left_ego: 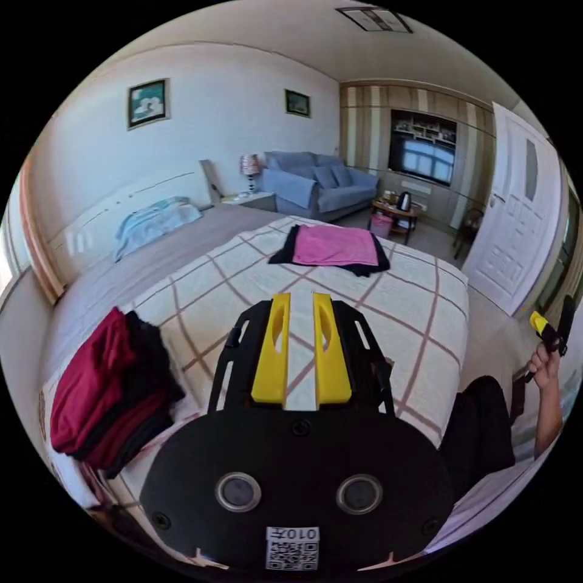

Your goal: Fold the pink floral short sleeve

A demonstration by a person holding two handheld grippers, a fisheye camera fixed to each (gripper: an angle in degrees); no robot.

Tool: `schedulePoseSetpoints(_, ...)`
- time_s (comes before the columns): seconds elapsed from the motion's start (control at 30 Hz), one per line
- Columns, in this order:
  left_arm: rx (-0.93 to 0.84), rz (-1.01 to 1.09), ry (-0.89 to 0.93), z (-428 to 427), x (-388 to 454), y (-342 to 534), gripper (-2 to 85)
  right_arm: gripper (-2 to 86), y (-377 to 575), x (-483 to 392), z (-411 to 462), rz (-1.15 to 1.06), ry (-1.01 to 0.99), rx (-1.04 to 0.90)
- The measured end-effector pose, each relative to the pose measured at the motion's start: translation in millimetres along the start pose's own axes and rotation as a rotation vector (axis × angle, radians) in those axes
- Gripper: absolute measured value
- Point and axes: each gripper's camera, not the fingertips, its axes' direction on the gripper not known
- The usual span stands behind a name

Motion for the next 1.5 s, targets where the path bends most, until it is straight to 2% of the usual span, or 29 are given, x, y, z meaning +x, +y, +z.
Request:
schedulePoseSetpoints(0.2, -0.096, 0.194, 0.077, 140.8, 143.1, -113.9, 7.5, 6.0, 44.6, 35.8, -59.3, 0.053, 0.059, 0.052)
schedulePoseSetpoints(0.3, -0.149, 0.211, 0.081, 204.2, 182.0, -160.8, 8.1, 5.9, 63.9, 57.2, -84.0, 0.078, 0.097, 0.056)
schedulePoseSetpoints(0.5, -0.324, 0.262, 0.005, 299.3, 222.3, -214.5, 8.6, 5.4, 90.3, 87.8, -122.1, 0.108, 0.140, 0.099)
schedulePoseSetpoints(0.63, -0.410, 0.328, -0.035, 330.7, 238.2, -216.4, 7.0, 4.5, 98.2, 103.4, -127.8, 0.151, 0.119, 0.090)
schedulePoseSetpoints(0.73, -0.368, 0.276, -0.012, 322.4, 229.1, -221.7, 4.4, 4.2, 99.4, 104.0, -133.0, 0.155, 0.111, 0.100)
schedulePoseSetpoints(0.83, -0.320, 0.152, 0.091, 301.2, 191.0, -238.2, 2.7, 4.0, 96.3, 96.5, -140.3, 0.124, 0.140, 0.094)
schedulePoseSetpoints(0.9, -0.210, 0.048, 0.116, 256.1, 153.3, -260.1, 1.9, 3.9, 93.4, 90.5, -144.7, 0.104, 0.155, 0.092)
schedulePoseSetpoints(1.07, -0.058, 0.220, 0.096, 124.7, 122.7, -289.0, 1.2, 3.8, 83.6, 72.6, -152.6, 0.082, 0.121, 0.141)
schedulePoseSetpoints(1.13, -0.050, 0.297, 0.172, 67.7, 117.7, -281.7, 1.1, 3.8, 75.9, 58.7, -150.0, 0.059, 0.098, 0.158)
schedulePoseSetpoints(1.2, -0.093, 0.456, 0.251, -5.0, 125.5, -242.1, 1.0, 4.0, 69.7, 47.2, -143.6, 0.043, 0.093, 0.151)
schedulePoseSetpoints(1.33, -0.316, 0.528, 0.319, -55.5, 127.8, -125.5, 0.5, 6.1, 56.1, 26.0, -115.3, 0.026, 0.044, 0.079)
schedulePoseSetpoints(1.43, -0.436, 0.371, 0.366, -46.7, 98.6, -5.8, 0.0, 7.3, 47.2, 14.0, -88.2, 0.012, -0.003, 0.000)
schedulePoseSetpoints(1.5, -0.388, 0.090, 0.547, -42.1, 56.6, 84.5, -0.1, 7.7, 43.1, 9.3, -70.2, 0.015, -0.007, -0.048)
